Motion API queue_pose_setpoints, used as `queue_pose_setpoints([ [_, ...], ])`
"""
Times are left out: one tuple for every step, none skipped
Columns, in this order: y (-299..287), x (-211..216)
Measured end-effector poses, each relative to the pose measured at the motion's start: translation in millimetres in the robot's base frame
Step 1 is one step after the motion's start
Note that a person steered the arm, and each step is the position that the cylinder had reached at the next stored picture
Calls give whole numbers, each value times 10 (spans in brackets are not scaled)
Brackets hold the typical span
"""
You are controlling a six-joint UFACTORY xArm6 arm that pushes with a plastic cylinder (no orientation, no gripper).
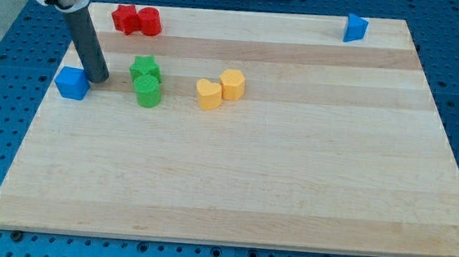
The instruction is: Move your arm closer to the blue cube
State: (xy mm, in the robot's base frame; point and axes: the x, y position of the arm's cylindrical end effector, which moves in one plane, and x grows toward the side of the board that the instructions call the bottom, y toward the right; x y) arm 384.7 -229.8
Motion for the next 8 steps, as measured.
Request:
queue_pose_setpoints([
  [7, 74],
  [85, 121],
  [85, 304],
  [85, 502],
  [-4, 714],
  [-233, 719],
  [-300, 719],
  [-314, 707],
])
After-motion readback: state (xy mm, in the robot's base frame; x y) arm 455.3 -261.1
